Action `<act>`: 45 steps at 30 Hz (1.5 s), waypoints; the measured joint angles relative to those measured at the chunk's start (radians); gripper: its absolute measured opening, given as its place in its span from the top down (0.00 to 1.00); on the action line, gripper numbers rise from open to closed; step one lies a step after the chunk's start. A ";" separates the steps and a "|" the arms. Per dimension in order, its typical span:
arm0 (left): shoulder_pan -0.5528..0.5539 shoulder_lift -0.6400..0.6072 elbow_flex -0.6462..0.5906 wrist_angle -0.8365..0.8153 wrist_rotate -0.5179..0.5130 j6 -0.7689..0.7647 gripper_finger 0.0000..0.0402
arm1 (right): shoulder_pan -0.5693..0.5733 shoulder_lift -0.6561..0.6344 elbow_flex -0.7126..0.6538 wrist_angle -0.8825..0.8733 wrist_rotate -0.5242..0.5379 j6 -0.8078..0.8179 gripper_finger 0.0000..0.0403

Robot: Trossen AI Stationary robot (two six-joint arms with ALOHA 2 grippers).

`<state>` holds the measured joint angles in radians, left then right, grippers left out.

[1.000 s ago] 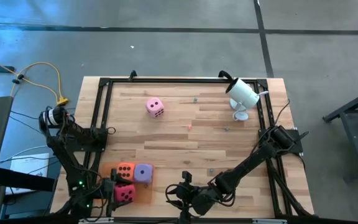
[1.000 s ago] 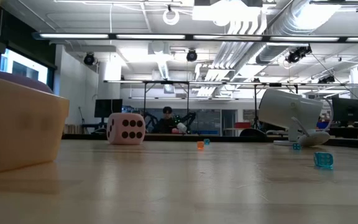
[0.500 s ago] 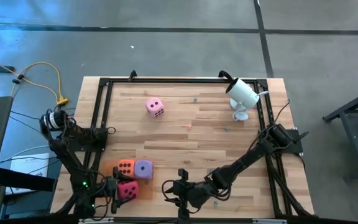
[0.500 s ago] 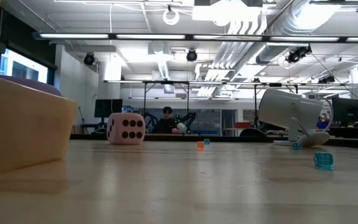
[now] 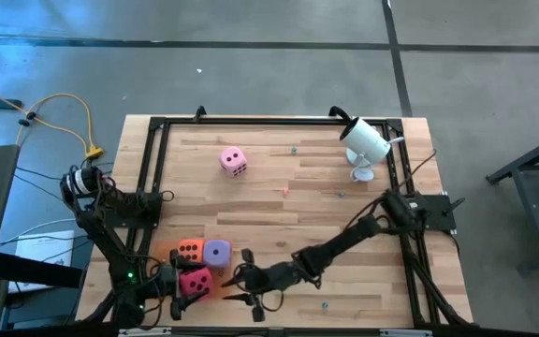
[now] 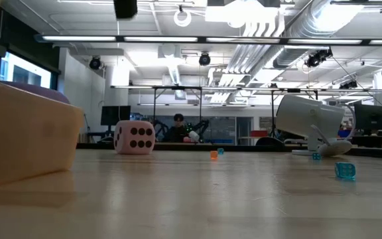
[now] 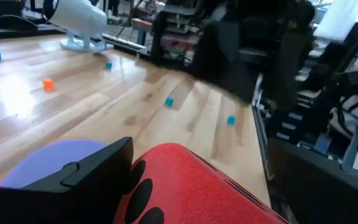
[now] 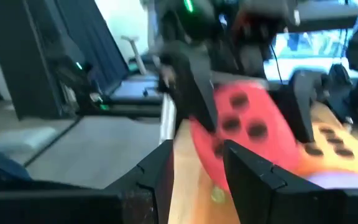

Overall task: Pick & Place Dice
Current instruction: Put the large red dice into the orange bin

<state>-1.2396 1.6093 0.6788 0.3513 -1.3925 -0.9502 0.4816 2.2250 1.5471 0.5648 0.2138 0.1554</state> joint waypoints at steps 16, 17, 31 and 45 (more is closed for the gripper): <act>0.038 -0.001 0.000 0.026 0.028 0.060 0.12 | -0.067 0.058 0.073 -0.051 -0.112 0.035 0.83; 0.042 -0.001 0.000 0.030 0.028 0.060 0.12 | -0.068 0.058 0.074 -0.054 -0.104 0.036 0.84; 0.089 -0.002 0.000 0.051 0.053 0.081 0.12 | -0.100 0.057 0.074 -0.093 -0.125 0.084 0.99; 0.153 -0.003 0.001 0.181 0.178 0.269 0.12 | -0.109 0.170 0.130 -0.132 -0.182 0.158 0.99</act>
<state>-1.0863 1.6058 0.6797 0.5326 -1.2141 -0.6809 0.3724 2.3952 1.6767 0.4331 0.0313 0.3135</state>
